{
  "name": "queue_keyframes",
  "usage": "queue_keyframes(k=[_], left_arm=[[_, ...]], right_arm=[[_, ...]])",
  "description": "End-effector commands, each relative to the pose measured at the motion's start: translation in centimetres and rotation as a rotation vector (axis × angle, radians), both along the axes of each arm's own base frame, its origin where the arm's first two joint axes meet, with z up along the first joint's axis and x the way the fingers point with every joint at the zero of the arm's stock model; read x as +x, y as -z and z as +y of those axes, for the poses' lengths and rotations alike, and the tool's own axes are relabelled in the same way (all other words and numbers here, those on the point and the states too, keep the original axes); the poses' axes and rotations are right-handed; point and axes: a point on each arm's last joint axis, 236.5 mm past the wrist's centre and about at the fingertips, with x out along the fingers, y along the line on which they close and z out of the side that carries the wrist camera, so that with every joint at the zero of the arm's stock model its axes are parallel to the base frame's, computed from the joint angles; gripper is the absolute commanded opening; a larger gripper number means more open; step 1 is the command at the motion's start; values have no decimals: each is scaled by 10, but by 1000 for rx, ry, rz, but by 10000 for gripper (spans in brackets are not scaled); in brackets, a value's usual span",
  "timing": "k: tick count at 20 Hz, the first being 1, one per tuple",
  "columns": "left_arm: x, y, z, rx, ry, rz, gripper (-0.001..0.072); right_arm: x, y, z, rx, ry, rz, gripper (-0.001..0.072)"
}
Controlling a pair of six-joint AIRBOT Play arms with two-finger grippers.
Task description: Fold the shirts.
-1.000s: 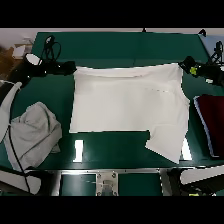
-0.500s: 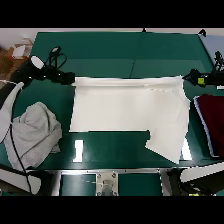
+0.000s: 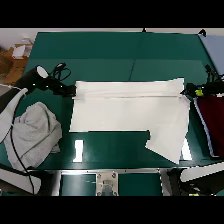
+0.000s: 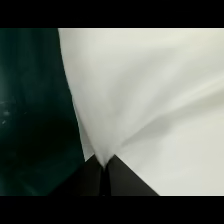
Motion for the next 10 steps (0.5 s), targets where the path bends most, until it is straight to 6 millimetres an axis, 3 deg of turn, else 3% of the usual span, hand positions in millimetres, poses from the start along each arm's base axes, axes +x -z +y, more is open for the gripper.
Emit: queue_keyframes(k=[1,6,7,8,9,10], left_arm=[[-5,-1,-11,-51,3,18,25],[-12,0,-13,-54,25,40,25],[-13,-1,-15,-66,17,49,39],[-17,-2,-16,-73,22,68,286],[-25,-3,-16,-81,16,106,563],[-34,-6,-15,-91,18,150,608]], right_arm=[[-6,5,-3,-6,17,34,14],[-8,5,1,3,13,43,16],[-9,5,2,10,8,50,78],[-12,4,5,22,4,62,200],[-14,-1,8,38,-2,78,233],[-18,-7,8,45,-7,99,233]])
